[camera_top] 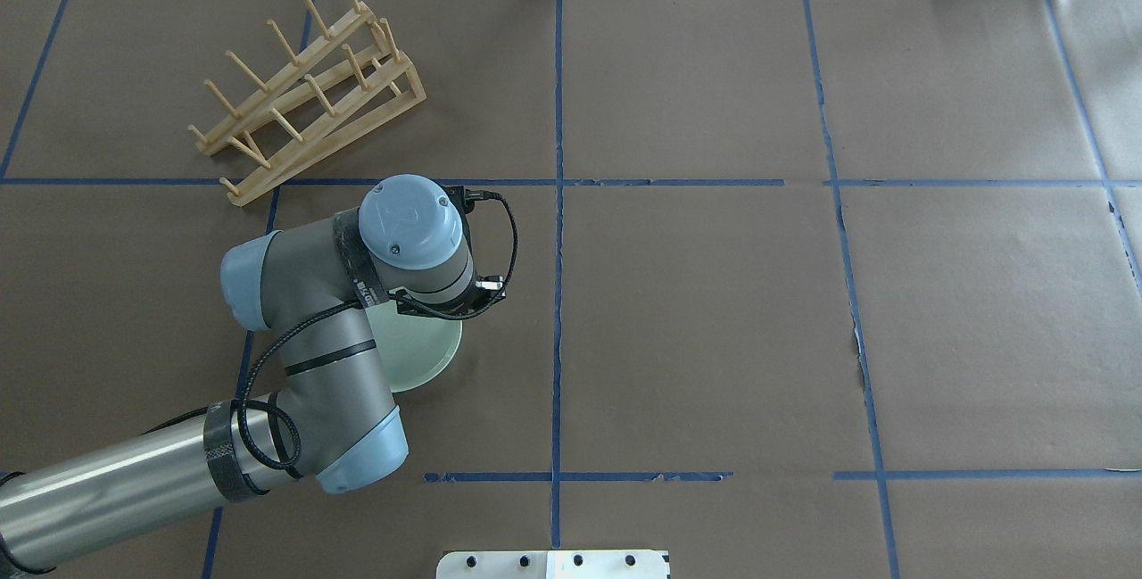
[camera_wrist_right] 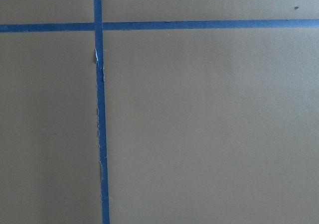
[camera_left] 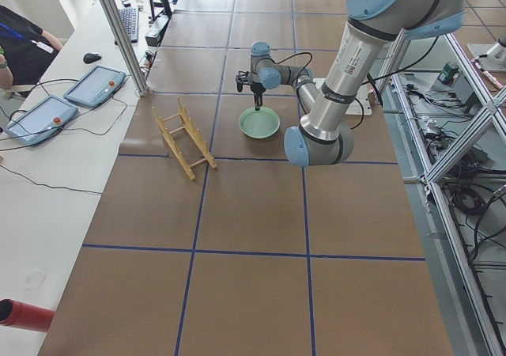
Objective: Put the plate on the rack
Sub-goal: 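Close the left gripper on the plate's rim, then lift the plate with the left gripper and tilt it upright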
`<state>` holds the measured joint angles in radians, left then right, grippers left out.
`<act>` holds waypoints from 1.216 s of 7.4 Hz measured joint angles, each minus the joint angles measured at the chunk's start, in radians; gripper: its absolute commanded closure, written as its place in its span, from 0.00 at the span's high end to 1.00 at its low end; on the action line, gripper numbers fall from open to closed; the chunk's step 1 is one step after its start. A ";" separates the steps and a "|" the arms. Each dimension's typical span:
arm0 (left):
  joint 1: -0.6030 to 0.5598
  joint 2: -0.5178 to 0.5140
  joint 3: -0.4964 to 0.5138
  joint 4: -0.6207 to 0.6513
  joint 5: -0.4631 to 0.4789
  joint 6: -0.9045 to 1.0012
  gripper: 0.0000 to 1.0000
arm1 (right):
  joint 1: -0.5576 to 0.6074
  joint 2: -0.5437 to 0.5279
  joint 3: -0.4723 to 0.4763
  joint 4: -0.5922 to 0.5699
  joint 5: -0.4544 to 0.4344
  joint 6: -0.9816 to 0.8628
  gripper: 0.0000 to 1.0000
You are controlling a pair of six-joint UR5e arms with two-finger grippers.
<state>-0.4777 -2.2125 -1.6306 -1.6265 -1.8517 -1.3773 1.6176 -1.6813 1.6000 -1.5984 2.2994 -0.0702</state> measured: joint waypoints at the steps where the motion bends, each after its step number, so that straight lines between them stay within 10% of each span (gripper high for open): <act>1: -0.004 0.000 -0.029 0.028 0.000 0.000 0.00 | 0.000 0.000 0.000 0.000 0.000 0.000 1.00; 9: -0.320 -0.108 -0.472 0.573 0.010 0.151 0.00 | 0.000 0.000 0.000 0.000 0.000 0.000 1.00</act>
<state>-0.7978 -2.3208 -2.1026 -1.0538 -1.8415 -1.2264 1.6180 -1.6813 1.5997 -1.5984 2.2994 -0.0704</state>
